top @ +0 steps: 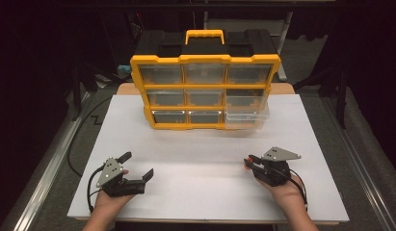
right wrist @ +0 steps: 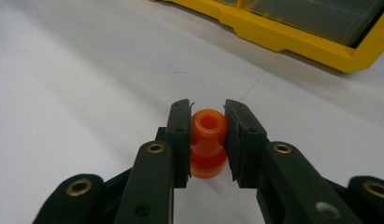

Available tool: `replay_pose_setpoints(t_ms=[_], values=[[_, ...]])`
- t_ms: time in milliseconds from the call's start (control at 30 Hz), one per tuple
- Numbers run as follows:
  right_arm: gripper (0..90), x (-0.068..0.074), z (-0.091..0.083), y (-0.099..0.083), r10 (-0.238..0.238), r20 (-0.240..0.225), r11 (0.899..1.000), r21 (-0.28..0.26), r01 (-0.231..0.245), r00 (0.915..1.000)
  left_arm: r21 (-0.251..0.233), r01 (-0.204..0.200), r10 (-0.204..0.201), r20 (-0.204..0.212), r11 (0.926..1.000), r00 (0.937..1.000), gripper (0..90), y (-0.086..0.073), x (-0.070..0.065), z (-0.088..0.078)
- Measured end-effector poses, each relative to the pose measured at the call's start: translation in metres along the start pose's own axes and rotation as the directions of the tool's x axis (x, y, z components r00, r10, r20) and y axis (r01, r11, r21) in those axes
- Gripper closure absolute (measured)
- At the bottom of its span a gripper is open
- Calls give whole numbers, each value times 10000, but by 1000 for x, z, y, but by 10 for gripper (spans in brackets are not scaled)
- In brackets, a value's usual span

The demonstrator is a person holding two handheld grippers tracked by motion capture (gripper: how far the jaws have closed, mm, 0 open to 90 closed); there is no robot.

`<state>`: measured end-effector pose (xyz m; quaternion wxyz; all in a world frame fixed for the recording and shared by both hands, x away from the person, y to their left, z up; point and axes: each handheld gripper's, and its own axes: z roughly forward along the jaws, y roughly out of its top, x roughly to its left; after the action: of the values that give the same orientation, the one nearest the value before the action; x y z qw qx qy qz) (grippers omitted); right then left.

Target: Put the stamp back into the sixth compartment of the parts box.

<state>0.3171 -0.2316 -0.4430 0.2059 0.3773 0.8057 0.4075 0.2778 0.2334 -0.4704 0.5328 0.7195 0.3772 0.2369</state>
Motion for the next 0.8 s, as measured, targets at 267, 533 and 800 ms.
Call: replay_pose_setpoints(t_ms=[267, 533, 800], values=[[740, -5, -5, 16, -216, -228, 9955, 918, 236, 9995, 248, -262, 258, 157, 9993, 9995, 6, 0, -5, 2], [740, -3, -2, 23, -366, -612, 9866, 1564, 458, 9975, 100, -233, 230, 265, 9997, 9994, 5, 0, -6, 3], [740, -4, 2, 26, -321, -904, 9789, 1981, 496, 9954, -34, -381, 382, 263, 9993, 9989, 5, 1, -6, 2]])
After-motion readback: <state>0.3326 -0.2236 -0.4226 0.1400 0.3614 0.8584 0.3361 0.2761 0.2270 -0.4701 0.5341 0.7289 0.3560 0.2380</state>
